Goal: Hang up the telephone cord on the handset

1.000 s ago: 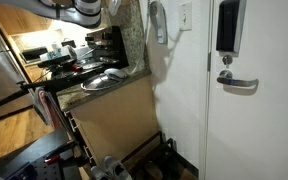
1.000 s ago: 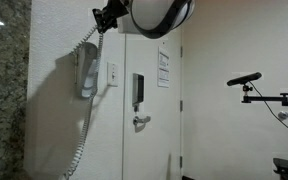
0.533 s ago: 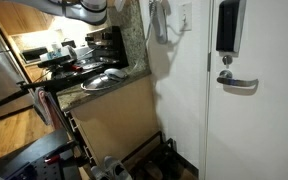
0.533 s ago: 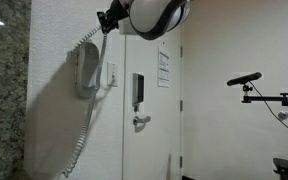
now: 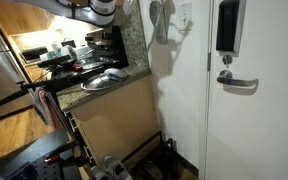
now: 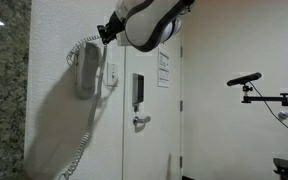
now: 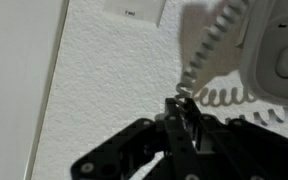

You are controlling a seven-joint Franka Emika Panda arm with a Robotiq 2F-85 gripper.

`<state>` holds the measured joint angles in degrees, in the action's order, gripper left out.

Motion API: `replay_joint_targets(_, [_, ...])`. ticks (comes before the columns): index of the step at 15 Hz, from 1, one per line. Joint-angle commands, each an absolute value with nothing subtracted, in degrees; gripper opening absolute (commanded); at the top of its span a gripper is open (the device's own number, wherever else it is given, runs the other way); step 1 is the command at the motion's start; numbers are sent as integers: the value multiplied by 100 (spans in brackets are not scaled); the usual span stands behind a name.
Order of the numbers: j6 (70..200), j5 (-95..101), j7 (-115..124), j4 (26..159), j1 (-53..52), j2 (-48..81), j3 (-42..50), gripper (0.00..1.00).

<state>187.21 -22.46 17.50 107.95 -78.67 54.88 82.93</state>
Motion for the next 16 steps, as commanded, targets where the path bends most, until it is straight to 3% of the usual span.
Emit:
replay_joint_targets(1, [18504, -2237, 1813, 10494, -7581, 5340, 8032, 3])
replay_joint_targets(13, [18006, -2119, 1897, 10382, -7233, 5401, 7559, 3])
replay_joint_targets(14, [17923, -2103, 1918, 10394, -7234, 5389, 7548, 38])
replay_joint_targets(15, [17881, -2060, 1915, 10407, -7223, 5384, 7532, 39])
replay_joint_targets(16, [17800, -2054, 1956, 10415, -7237, 5408, 7564, 46])
